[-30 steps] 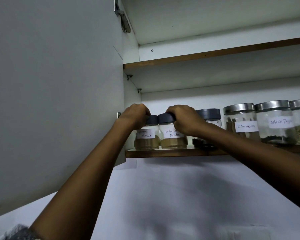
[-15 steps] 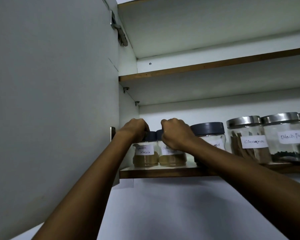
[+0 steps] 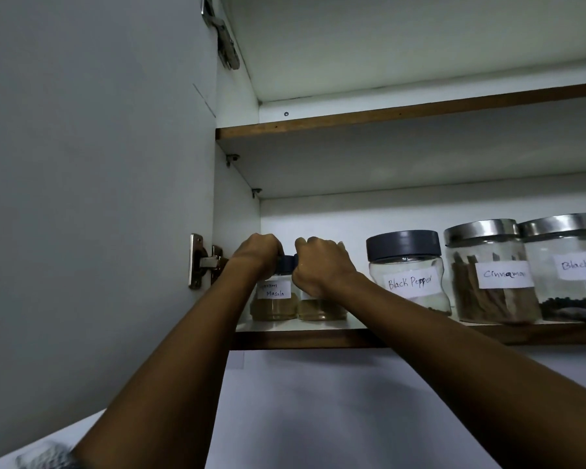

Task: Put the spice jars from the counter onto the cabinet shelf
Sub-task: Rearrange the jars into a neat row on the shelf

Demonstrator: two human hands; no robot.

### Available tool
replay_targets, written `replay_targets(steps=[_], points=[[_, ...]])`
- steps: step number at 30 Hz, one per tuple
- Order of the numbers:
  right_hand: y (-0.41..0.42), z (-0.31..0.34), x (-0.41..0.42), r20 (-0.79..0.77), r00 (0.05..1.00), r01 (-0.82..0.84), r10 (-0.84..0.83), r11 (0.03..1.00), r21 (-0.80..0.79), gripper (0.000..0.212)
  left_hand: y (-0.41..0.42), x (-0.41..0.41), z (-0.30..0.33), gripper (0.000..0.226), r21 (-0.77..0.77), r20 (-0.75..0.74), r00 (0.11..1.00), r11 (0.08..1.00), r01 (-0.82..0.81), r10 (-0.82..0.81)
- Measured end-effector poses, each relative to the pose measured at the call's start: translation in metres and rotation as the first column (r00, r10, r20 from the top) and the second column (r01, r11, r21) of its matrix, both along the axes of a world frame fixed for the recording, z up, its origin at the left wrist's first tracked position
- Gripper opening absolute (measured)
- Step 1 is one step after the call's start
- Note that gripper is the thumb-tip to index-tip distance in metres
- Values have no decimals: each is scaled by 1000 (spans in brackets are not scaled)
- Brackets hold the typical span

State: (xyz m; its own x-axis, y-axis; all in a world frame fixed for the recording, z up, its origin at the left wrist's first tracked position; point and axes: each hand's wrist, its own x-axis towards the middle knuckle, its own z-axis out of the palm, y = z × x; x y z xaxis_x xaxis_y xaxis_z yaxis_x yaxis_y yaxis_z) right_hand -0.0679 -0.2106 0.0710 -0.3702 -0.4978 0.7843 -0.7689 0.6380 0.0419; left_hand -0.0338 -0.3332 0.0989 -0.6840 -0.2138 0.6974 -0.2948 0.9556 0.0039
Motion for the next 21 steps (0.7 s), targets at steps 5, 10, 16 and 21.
replay_targets(steps=[5, 10, 16, 21], points=[[-9, 2, -14, 60, 998, 15, -17, 999, 34, 34, -7, -19, -2, 34, -6, 28, 999, 999, -33, 33], [-21, 1, -27, 86, 996, 34, -40, 997, 70, 35, -17, -34, -5, 36, 7, 28, 999, 999, -40, 40], [-31, 5, -42, 122, 991, 44, -58, 992, 117, 35, -28, -51, -5, 34, 24, 87, 995, 999, -42, 40], [-38, 11, -55, 156, 985, 51, -79, 984, 173, 34, -37, -60, -3, 34, 13, 130, 990, 998, -63, 60]])
